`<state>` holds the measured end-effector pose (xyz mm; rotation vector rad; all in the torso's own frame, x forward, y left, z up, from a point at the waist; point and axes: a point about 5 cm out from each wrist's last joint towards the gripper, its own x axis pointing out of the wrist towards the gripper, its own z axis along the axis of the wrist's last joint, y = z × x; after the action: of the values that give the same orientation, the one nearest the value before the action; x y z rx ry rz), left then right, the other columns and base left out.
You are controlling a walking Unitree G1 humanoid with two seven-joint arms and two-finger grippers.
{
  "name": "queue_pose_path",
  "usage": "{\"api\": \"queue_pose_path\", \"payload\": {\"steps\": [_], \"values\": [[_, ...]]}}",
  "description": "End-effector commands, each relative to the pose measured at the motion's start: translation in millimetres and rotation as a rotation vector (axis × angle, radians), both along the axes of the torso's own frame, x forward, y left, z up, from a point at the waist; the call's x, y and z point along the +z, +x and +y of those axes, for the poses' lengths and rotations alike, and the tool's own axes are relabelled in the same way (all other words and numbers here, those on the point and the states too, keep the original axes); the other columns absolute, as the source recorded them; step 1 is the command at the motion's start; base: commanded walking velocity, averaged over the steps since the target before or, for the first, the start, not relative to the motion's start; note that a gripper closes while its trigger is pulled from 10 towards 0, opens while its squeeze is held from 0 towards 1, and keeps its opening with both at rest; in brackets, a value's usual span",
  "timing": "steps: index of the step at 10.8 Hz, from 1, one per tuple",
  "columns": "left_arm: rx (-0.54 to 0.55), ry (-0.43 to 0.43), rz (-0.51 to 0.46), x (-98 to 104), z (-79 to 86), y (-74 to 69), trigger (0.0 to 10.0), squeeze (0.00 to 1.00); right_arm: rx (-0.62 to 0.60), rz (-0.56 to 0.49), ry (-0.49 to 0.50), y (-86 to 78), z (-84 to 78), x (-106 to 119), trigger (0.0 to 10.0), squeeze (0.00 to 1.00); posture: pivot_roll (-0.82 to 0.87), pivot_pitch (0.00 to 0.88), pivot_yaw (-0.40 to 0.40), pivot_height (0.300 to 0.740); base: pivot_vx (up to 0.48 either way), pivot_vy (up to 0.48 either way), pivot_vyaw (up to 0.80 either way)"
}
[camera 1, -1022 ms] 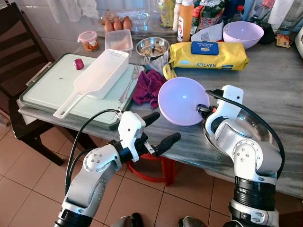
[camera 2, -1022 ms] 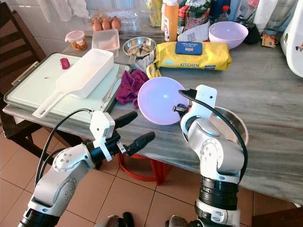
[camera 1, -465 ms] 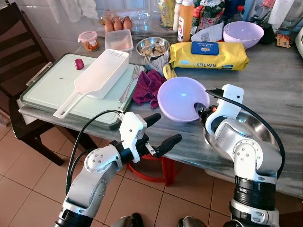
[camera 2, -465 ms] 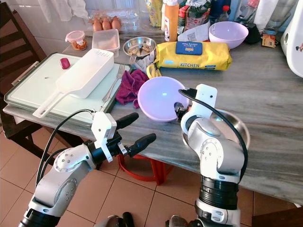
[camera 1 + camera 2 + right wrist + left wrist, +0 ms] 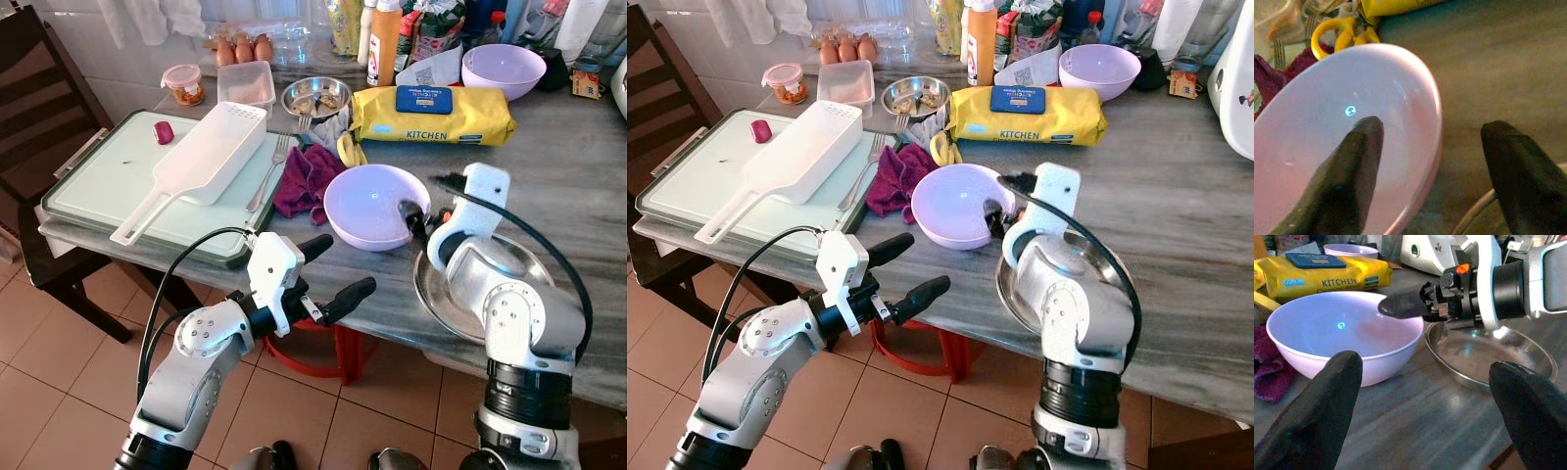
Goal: Setting the table
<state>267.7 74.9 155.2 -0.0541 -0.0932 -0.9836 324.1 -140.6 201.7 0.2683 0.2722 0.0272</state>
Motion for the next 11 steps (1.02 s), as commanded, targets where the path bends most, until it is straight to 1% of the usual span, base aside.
{"api": "queue_pose_path", "payload": {"steps": [1,3,5,7,8,9,10,11], "values": [[0.003,0.010,-0.012,2,0.2,-0.5,10.0,0.00,0.019,-0.045,-0.014,-0.6,4.5,10,10.0,1.00,-0.20,0.148,0.081,0.740,0.000,0.000,0.00],[0.004,0.009,-0.012,2,-0.5,-0.5,10.0,0.00,0.020,-0.060,-0.021,0.3,4.0,14,10.0,1.00,-0.20,0.148,0.081,0.740,0.000,0.000,0.00],[0.005,0.009,-0.013,2,-1.0,-0.3,10.0,0.00,0.050,-0.104,-0.051,0.9,5.1,21,10.0,1.00,-0.20,0.148,0.081,0.740,0.000,0.000,0.00],[0.009,0.006,-0.015,3,-1.9,0.1,10.0,0.00,0.120,-0.206,-0.137,1.2,8.6,33,10.0,1.00,-0.20,0.147,0.080,0.740,0.000,0.000,0.00],[0.011,0.005,-0.015,3,-2.2,0.3,10.0,0.00,0.163,-0.234,-0.194,1.6,10.8,36,10.0,1.00,-0.20,0.148,0.079,0.740,0.000,0.000,0.00],[0.013,0.004,-0.012,2,-2.8,0.2,10.0,0.00,0.236,-0.255,-0.280,2.1,14.9,36,10.0,1.00,-0.20,0.148,0.078,0.740,0.000,0.000,0.00],[0.015,0.001,-0.009,2,-3.7,0.1,10.0,0.00,0.269,-0.248,-0.321,4.6,14.9,32,10.0,1.00,-0.21,0.150,0.078,0.740,0.000,0.000,0.00],[0.017,0.000,-0.009,2,-4.3,0.3,10.0,0.00,0.318,-0.232,-0.370,11.1,11.9,28,10.0,0.88,-0.21,0.150,0.076,0.740,0.000,0.000,0.00]]}}
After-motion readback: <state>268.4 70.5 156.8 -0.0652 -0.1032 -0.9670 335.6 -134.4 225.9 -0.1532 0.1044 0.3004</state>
